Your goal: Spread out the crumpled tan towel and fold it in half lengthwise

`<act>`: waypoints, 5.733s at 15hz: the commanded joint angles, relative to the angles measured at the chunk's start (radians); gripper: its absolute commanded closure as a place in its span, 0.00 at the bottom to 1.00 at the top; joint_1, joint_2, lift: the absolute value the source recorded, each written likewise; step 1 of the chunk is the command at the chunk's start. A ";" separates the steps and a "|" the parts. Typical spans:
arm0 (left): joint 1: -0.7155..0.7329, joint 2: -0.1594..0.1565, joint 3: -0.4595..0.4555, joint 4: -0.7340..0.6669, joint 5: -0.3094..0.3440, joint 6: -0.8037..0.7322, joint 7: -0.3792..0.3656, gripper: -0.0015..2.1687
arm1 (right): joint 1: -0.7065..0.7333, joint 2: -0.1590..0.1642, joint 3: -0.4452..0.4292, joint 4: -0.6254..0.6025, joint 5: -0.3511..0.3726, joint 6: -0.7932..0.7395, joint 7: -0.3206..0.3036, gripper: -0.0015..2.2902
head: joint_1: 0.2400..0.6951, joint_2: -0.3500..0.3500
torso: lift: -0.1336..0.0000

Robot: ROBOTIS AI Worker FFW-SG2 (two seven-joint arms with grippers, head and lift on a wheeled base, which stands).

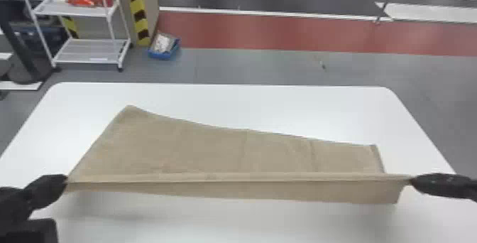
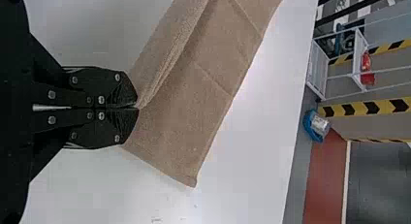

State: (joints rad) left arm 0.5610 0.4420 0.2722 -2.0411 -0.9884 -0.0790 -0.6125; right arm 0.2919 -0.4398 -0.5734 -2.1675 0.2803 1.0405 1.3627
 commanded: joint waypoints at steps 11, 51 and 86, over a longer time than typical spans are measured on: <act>-0.428 0.067 -0.294 0.047 -0.102 -0.038 -0.322 0.95 | -0.209 -0.105 0.041 0.252 0.069 0.026 0.004 0.67 | 1.00 0.18 | 0.07; -1.075 -0.014 -0.700 0.751 -0.162 -0.097 -0.378 0.95 | -0.887 -0.119 0.354 0.996 0.315 0.128 0.004 0.67 | 1.00 0.11 | 0.07; -1.015 0.006 -0.653 0.707 -0.157 -0.097 -0.257 0.19 | -0.889 -0.074 0.333 1.035 0.401 0.195 0.004 0.04 | 1.00 0.11 | 0.07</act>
State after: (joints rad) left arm -0.4716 0.4390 -0.3987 -1.3088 -1.1533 -0.1755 -0.8746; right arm -0.6003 -0.5138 -0.2320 -1.1304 0.6855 1.2352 1.3622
